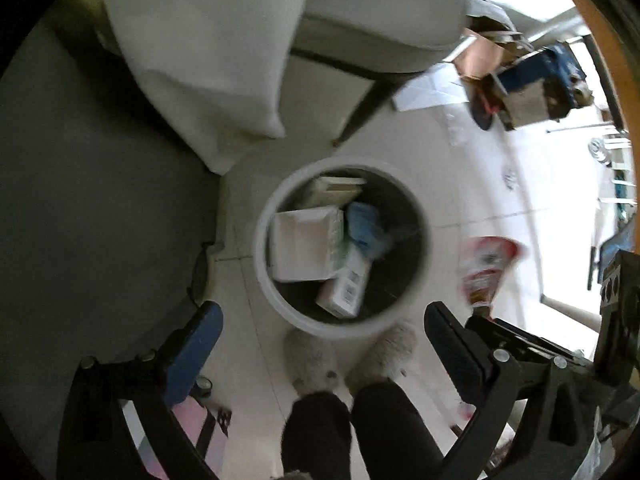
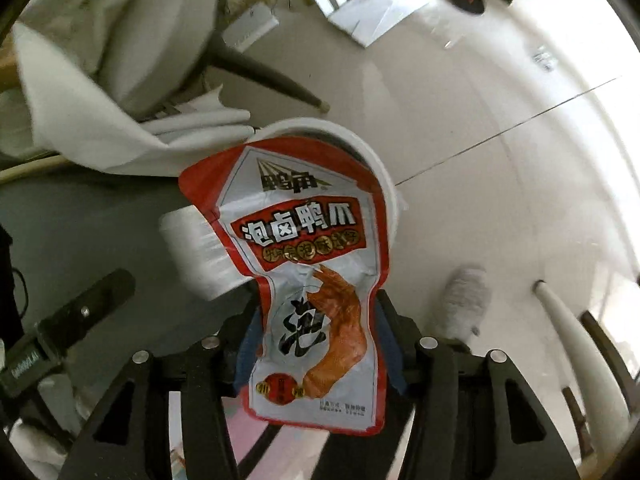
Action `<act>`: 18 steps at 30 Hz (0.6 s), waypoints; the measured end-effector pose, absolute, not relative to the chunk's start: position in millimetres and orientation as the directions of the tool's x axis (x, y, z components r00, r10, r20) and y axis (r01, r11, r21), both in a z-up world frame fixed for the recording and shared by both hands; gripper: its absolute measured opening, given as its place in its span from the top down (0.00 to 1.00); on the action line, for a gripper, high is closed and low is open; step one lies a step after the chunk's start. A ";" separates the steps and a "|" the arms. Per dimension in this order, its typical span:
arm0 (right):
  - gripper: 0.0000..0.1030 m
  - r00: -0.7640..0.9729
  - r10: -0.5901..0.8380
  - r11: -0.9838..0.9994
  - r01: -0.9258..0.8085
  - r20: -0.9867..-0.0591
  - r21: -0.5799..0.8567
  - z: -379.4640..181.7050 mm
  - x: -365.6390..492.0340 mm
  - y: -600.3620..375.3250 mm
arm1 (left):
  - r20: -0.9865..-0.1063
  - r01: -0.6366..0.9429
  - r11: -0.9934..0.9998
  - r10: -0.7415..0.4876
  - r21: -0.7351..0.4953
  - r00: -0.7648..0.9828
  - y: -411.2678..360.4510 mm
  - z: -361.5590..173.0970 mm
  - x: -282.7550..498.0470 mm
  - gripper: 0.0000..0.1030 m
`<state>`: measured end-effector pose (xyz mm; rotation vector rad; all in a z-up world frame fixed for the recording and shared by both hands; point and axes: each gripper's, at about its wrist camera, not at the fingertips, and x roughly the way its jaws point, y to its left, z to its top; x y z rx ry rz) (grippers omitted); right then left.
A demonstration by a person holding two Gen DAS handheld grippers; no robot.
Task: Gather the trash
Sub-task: 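Carry the paper box and red snack pouch to the white bin and release them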
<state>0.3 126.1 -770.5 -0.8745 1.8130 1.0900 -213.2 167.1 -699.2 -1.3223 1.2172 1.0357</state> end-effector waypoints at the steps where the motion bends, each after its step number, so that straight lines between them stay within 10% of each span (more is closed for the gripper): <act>1: 0.34 -0.423 -0.143 0.381 -0.858 -0.895 0.344 -780.8 -2.5 127.7 | -0.990 -0.995 0.027 -0.105 -0.101 0.098 165.8 -704.1 -216.7 0.00; 4: 0.01 -0.388 -0.124 0.356 -0.877 -0.913 0.324 -785.3 -4.7 127.6 | -0.996 -0.999 0.030 -0.081 -0.036 0.034 159.7 -706.1 -223.9 0.00; 18: 0.01 -0.110 -0.047 0.189 -0.977 -0.993 0.099 -637.8 -5.9 109.0 | -1.000 -0.997 0.074 0.025 0.017 -0.015 110.9 -560.0 -217.8 0.00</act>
